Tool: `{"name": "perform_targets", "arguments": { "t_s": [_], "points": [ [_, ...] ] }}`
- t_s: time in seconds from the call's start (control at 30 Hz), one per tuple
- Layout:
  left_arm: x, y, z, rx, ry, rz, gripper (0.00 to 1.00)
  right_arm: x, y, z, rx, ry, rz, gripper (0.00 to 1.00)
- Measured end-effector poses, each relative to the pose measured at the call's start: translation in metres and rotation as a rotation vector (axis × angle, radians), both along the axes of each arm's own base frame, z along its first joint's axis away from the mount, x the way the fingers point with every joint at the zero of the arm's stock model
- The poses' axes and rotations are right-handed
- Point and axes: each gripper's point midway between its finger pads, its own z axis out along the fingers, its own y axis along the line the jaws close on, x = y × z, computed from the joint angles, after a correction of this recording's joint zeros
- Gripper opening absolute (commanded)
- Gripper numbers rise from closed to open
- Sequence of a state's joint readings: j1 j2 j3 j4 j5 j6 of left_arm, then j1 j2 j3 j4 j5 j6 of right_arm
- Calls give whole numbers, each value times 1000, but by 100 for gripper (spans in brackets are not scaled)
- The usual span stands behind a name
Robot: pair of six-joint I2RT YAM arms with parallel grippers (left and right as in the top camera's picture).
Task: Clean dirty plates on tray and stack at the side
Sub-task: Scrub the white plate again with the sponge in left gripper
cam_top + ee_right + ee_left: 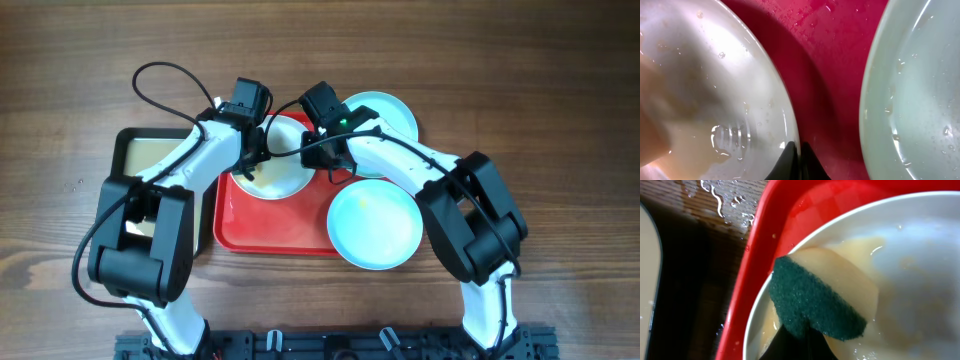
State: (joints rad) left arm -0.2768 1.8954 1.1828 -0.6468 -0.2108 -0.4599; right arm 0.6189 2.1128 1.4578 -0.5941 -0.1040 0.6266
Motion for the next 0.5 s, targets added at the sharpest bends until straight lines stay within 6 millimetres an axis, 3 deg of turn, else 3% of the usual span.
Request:
{"name": "perform_targets", "arguments": {
  "t_s": [0.13, 0.27, 0.33, 0.43, 0.5],
  "points": [
    [-3, -27, -3, -158, 41, -143, 4, 0, -2, 0, -7, 1, -5, 4],
    [-25, -90, 3, -478, 108, -383, 4, 2, -5, -1, -11, 0, -7, 4],
    [-34, -107, 5, -543, 128, -436, 4, 2, -5, -1, -11, 0, -7, 4],
    [-32, -103, 3, -520, 126, -394, 4, 2, -5, -1, -11, 0, -7, 4],
    [-25, -88, -3, -435, 113, -301, 4, 2, -5, -1, -10, 0, -7, 4]
  ]
}}
